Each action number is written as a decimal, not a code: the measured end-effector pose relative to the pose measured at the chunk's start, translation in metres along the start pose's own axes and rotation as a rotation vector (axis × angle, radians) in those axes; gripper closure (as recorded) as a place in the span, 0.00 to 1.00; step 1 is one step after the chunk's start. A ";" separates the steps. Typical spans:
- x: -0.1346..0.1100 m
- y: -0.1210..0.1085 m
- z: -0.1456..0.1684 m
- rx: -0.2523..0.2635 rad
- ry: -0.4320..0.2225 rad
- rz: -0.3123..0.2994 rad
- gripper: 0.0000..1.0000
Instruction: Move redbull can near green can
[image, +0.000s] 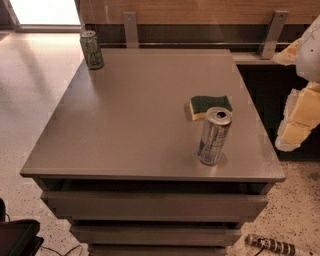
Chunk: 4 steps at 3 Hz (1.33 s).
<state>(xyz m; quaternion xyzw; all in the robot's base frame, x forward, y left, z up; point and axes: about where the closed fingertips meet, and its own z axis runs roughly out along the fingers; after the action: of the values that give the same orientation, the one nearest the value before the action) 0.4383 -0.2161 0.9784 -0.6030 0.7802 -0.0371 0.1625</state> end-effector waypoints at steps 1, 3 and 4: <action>0.000 0.000 0.000 0.000 0.000 0.000 0.00; 0.003 0.002 0.008 0.012 -0.181 0.030 0.00; 0.001 0.000 0.025 0.000 -0.358 0.042 0.00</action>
Offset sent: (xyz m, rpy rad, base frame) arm 0.0006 -0.0075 -0.0091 0.1534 -0.0354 0.0023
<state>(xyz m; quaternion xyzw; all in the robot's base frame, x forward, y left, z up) 0.4457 -0.2135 0.9541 -0.5835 0.7512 0.0740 0.2995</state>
